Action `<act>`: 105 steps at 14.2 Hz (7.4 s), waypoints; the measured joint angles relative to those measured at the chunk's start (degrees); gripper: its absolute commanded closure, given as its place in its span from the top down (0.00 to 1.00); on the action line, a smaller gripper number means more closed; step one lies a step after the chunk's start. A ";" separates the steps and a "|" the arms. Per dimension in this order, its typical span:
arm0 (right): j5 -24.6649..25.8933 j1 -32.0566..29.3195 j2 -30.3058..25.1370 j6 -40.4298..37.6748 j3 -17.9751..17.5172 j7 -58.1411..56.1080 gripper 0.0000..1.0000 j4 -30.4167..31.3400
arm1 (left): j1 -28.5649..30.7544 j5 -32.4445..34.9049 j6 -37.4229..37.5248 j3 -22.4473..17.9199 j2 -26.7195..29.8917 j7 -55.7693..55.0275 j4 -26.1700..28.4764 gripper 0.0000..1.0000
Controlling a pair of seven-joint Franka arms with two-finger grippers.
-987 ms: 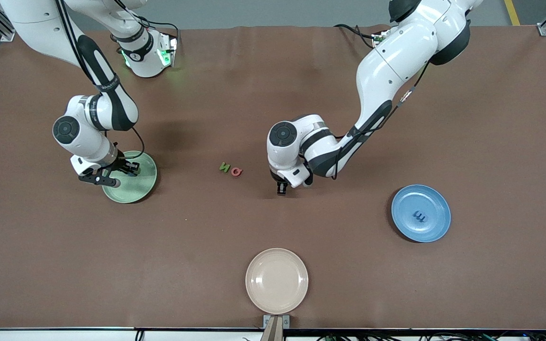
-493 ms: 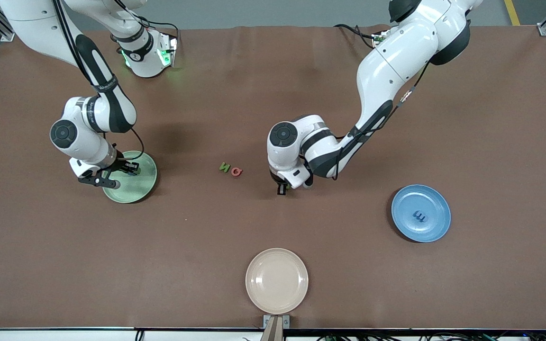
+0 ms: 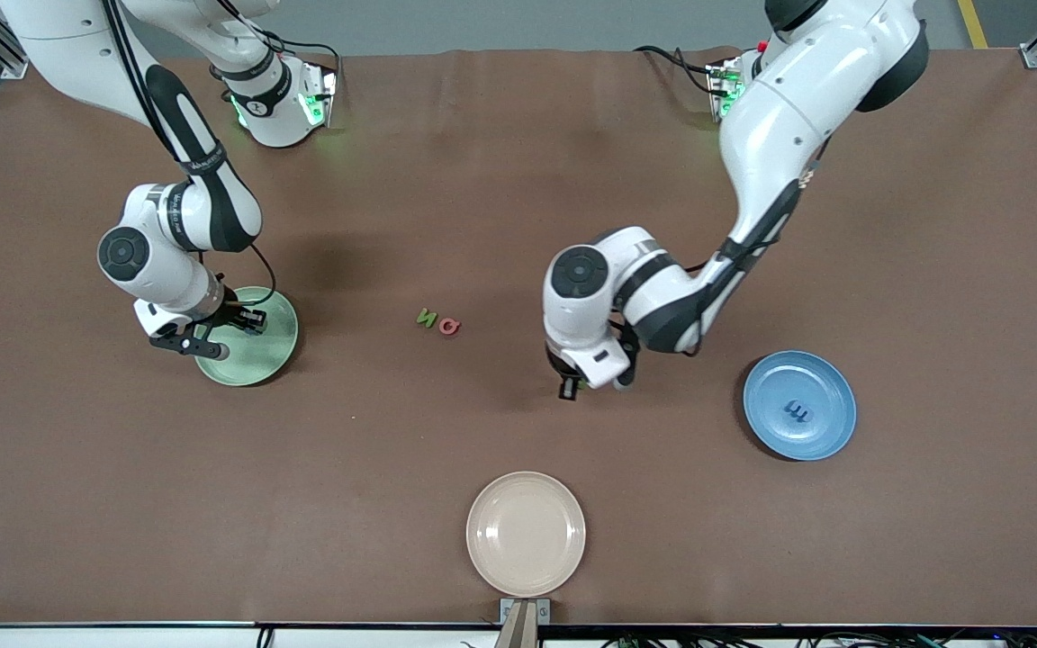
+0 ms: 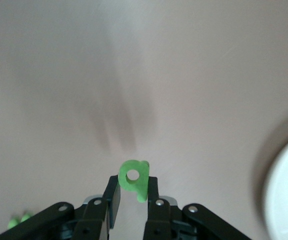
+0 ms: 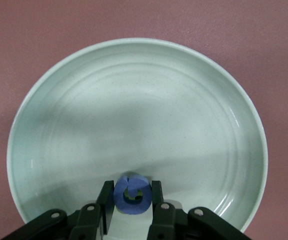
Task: Sort upper and lower case letters into plates
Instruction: 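Release the C on the green plate while the left gripper places u on blue plate, then grasp the green N with the right gripper while the left gripper grasps the green p, then carry the N to the green plate while the left gripper carries p to blue plate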
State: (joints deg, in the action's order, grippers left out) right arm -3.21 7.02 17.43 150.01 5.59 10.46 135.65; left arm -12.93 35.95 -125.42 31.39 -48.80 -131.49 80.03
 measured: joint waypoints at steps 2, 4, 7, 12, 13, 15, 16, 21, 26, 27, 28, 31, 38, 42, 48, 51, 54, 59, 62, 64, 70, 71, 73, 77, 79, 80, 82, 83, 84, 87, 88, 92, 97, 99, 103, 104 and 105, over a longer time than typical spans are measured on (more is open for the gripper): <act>0.00 0.01 0.00 0.07 -0.02 0.08 0.00 0.15 | 3.10 0.00 0.43 0.09 2.04 5.96 0.65 0.00; 0.00 0.01 0.00 -0.07 -0.03 0.19 0.00 0.26 | 6.75 0.00 0.65 0.67 4.67 12.22 2.96 0.00; 0.00 0.03 0.01 -0.43 -0.07 0.25 0.00 0.46 | 15.84 -0.01 1.07 5.26 8.72 21.11 8.67 0.00; 0.00 0.05 0.01 -0.49 -0.13 0.38 0.15 0.61 | 36.74 0.00 1.22 14.59 11.02 38.17 17.30 0.00; 0.00 0.06 0.01 -0.52 -0.13 0.60 0.43 0.61 | 38.83 0.00 1.07 14.74 11.00 40.50 18.31 0.00; 0.00 0.13 0.01 -0.82 -0.17 1.57 1.00 0.61 | 40.43 0.28 0.91 14.63 10.89 42.69 19.59 0.00; 0.00 0.16 0.01 -0.86 -0.20 1.95 1.00 0.61 | 40.80 1.02 0.91 14.50 10.79 43.37 20.02 0.00; 0.00 0.20 -0.01 -1.40 -0.28 2.51 1.00 0.38 | 46.53 7.10 -2.26 14.15 8.92 48.10 22.67 0.01; -0.01 0.42 -2.19 -13.82 -0.53 4.67 1.00 -7.23 | 47.44 9.96 -6.01 12.67 5.72 48.57 22.97 0.25; -0.05 1.07 -2.97 -16.03 -0.63 6.90 1.00 -9.02 | 47.36 9.96 -6.09 12.68 5.47 48.57 22.98 0.26; -0.07 2.52 -3.73 -17.17 -0.72 10.40 1.00 -10.21 | 47.23 9.96 -6.09 12.68 5.32 48.57 22.99 0.26; -0.09 10.76 -4.29 -17.25 -1.09 25.08 1.00 -11.78 | 47.04 9.96 -6.09 12.68 5.16 48.57 23.17 0.43; -0.08 27.52 0.98 -12.32 -1.38 52.61 0.99 -16.29 | 47.12 9.96 -6.09 12.63 5.16 48.46 23.68 1.00; 0.06 30.64 7.34 -6.61 -1.28 54.52 0.93 -16.61 | 47.14 9.96 -5.55 14.38 5.36 48.24 23.30 1.00; 2.14 30.92 10.23 -4.39 -1.22 54.51 0.71 -16.63 | 41.64 9.96 -0.45 21.43 5.62 34.96 23.69 1.00; 2.23 31.27 10.38 -4.39 -1.23 54.51 0.71 -16.63 | 33.01 9.96 -0.37 21.27 5.59 25.85 23.97 1.00; 2.23 31.94 11.21 -3.08 -1.23 54.51 0.71 -16.63 | 26.10 9.96 -1.15 20.93 5.40 18.78 23.96 0.96; 2.24 32.58 11.84 -2.45 -1.24 54.51 0.56 -16.64 | 13.03 9.95 -5.24 14.96 2.58 3.57 21.01 0.89; 2.24 32.64 11.84 -2.47 -1.23 54.47 0.23 -16.65 | 4.08 8.52 -5.46 9.07 -0.34 -3.34 15.72 0.82; 2.24 32.64 11.82 -2.40 -1.23 54.47 0.03 -16.80 | 1.17 4.11 -5.46 7.37 -1.68 -3.95 13.25 0.80; 2.25 32.52 11.78 -3.00 -0.74 53.90 0.00 -16.98 | 0.36 1.04 -4.61 7.11 -2.13 -5.02 12.60 0.76; 2.25 32.07 11.55 -4.06 -0.43 52.79 0.00 -17.20 | 0.35 1.04 -4.43 7.09 -2.20 -5.36 12.65 0.76; 2.26 29.42 10.11 -7.56 0.00 48.61 0.00 -17.95 | 0.30 1.04 -4.05 6.89 -2.31 -6.12 12.73 0.71; 2.26 21.64 4.19 -14.74 0.32 36.17 0.00 -17.69 | 0.22 1.04 -3.91 6.63 -2.34 -6.41 12.90 0.61; 2.26 17.38 1.09 -16.02 0.41 28.79 0.00 -15.91 | 0.15 1.04 -3.88 6.62 -2.35 -6.49 13.00 0.50; 2.26 15.36 -0.18 -16.10 0.44 25.48 0.00 -14.66 | 0.07 1.04 -3.88 6.62 -2.34 -6.53 12.96 0.38; 2.26 12.33 -1.81 -15.95 0.46 20.74 0.00 -12.51 | -0.37 1.06 -3.85 6.40 -2.30 -6.53 12.75 0.06; 2.26 11.31 -2.21 -15.80 0.45 19.01 0.00 -11.82 | -0.55 1.07 -3.85 6.26 -2.29 -6.53 12.51 0.01; 2.26 10.34 -2.41 -15.39 0.43 17.22 0.00 -11.14 | -0.65 1.10 -3.84 6.18 -2.29 -6.53 12.25 0.00; 2.26 7.09 -2.52 -12.11 0.43 11.43 0.00 -8.77 | -0.08 2.96 -2.93 5.54 -1.69 -5.63 11.50 0.00; 2.26 6.05 -2.52 -10.23 0.42 9.69 0.00 -7.51 | 1.20 3.50 -2.51 5.47 -0.72 -4.13 11.11 0.00; 2.27 2.25 -2.52 -4.89 0.41 3.51 0.00 -3.39 | 10.45 3.62 3.49 5.89 5.79 14.74 11.16 0.00; 2.27 -0.25 -2.52 0.97 0.39 0.01 0.00 0.60 | 22.65 3.62 4.76 5.92 8.55 35.38 13.48 0.00; 2.27 -0.25 -2.52 1.45 0.16 -0.02 0.00 1.08 | 27.23 3.62 4.76 6.08 9.70 41.42 15.74 0.00; 2.27 -0.24 -2.52 1.57 -0.24 -0.02 0.00 1.62 | 35.60 3.62 4.65 7.30 11.01 49.60 18.78 0.00; 2.27 -0.21 -2.52 1.57 -0.35 -0.02 0.00 1.65 | 36.86 3.62 4.45 7.32 10.94 50.67 19.23 0.01; 2.27 -0.17 -2.52 1.57 -0.46 -0.02 0.00 1.68 | 37.66 3.61 4.03 7.32 10.76 51.05 19.66 0.01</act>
State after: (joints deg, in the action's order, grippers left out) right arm -0.94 6.85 14.90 151.59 5.13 10.44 137.33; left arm 24.73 39.56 -121.39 38.70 -38.04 -80.44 99.69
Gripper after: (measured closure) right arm 0.674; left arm 0.731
